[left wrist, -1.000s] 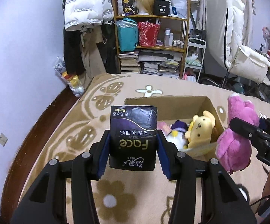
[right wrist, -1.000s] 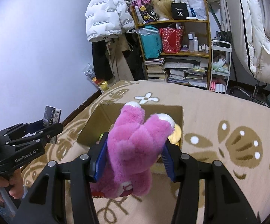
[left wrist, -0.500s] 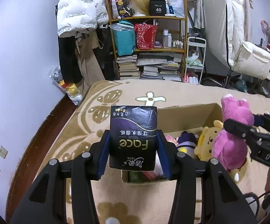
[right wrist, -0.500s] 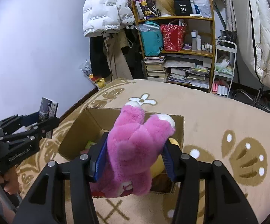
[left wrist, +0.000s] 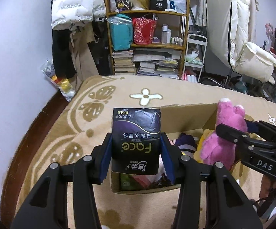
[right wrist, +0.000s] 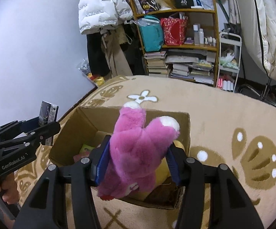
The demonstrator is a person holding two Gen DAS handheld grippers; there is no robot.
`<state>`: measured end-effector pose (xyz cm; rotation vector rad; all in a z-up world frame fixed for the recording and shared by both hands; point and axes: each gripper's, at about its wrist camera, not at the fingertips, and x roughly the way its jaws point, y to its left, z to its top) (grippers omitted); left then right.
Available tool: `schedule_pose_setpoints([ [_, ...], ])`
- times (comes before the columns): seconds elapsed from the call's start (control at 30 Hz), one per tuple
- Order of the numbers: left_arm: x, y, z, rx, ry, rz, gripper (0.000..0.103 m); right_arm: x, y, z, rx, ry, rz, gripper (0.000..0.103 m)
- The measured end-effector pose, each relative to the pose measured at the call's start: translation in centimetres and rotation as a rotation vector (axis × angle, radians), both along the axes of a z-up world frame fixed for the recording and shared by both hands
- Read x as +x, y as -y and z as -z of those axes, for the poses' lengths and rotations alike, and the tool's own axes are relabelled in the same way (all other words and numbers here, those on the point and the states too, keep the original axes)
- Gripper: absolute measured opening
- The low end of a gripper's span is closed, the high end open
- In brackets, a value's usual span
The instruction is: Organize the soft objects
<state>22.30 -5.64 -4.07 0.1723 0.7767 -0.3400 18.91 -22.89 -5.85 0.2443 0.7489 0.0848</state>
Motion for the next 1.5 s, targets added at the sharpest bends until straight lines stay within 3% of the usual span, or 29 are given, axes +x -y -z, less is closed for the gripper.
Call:
schedule_pose_setpoints([
  [0.13,0.1,0.3,0.6,-0.005,-0.022,0.001,0.046,0.2,0.5,0.7,0.025,-0.018,0.002,0.06],
  [0.23,-0.1,0.7,0.8,-0.001,-0.027,0.009,0.046,0.3,0.7,1.0,0.042,-0.028,-0.001,0.067],
  [0.3,-0.2,1.0,1.0,0.004,-0.034,0.015,0.047,0.4,0.8,1.0,0.063,-0.035,-0.01,0.08],
  [0.4,-0.5,1.2,1.2,0.019,-0.029,0.02,0.048,0.2,1.0,0.8,0.067,-0.027,0.001,0.093],
  [0.63,-0.6,0.3,0.7,0.022,-0.025,-0.032,0.065,0.0,1.4,0.6,0.056,-0.048,0.028,0.093],
  [0.7,-1.1,0.0,0.3,0.038,-0.008,-0.048,0.077,-0.4,1.5,0.4,0.06,-0.049,0.034,0.094],
  [0.9,-3.4,-1.2,-1.9,0.055,0.035,-0.081,0.093,-2.1,1.7,-1.4,0.057,-0.022,0.043,0.098],
  [1.5,-11.9,-6.6,-9.2,0.037,0.197,-0.183,0.1,-11.0,1.5,-8.9,0.033,0.137,0.078,0.102],
])
